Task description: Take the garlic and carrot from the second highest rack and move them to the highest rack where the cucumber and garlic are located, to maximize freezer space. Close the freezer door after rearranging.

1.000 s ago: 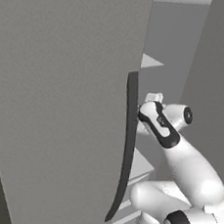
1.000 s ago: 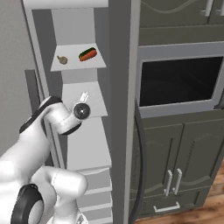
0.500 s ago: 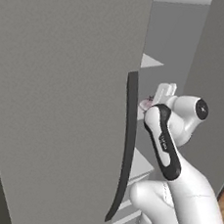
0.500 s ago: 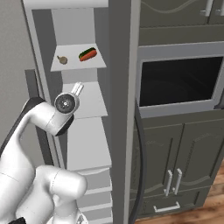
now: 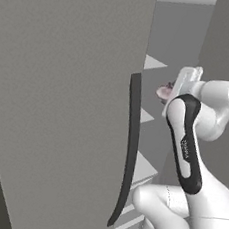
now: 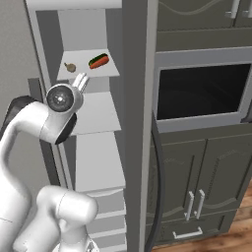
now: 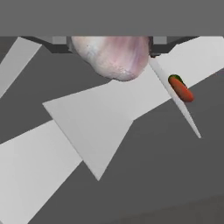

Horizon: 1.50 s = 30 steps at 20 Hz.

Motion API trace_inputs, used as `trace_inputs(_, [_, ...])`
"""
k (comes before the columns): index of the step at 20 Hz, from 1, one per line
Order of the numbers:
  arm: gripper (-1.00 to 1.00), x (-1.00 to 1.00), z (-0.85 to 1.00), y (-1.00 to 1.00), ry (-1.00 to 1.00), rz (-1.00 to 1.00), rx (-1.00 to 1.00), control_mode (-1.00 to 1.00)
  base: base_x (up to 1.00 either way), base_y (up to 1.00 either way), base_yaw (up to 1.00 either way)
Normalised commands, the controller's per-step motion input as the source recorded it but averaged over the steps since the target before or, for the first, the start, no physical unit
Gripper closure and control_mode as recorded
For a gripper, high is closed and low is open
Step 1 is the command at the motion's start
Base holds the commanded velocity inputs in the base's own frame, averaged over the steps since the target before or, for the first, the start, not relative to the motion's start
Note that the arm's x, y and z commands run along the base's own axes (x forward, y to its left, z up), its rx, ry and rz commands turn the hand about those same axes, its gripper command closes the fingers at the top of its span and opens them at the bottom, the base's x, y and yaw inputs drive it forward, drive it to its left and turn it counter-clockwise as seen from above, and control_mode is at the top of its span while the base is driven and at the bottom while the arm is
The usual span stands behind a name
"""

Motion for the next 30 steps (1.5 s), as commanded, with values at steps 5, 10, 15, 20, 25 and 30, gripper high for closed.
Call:
trace_inputs(5, [1.0,-0.1,0.84,-0.02,0.0,0.0,0.0,-1.0,0.0,0.0,0.0])
trace_inputs(10, [1.0,0.23,0.42,0.01,0.0,0.0,0.0,-1.0,0.0,0.0,0.0])
trace_inputs(15, [1.0,0.56,0.02,0.19,0.04,0.04,0.0,-1.0,0.0,0.0,0.0])
trace_inputs(20, [1.0,0.7,0.0,0.27,0.06,0.05,0.0,-1.0,0.0,0.0,0.0])
trace_inputs(25, [1.0,0.7,-0.06,0.17,0.05,0.08,0.0,-1.0,0.0,0.0,0.0])
trace_inputs(30, [1.0,0.69,-0.16,0.0,0.01,0.2,0.0,-1.0,0.0,0.0,0.0])
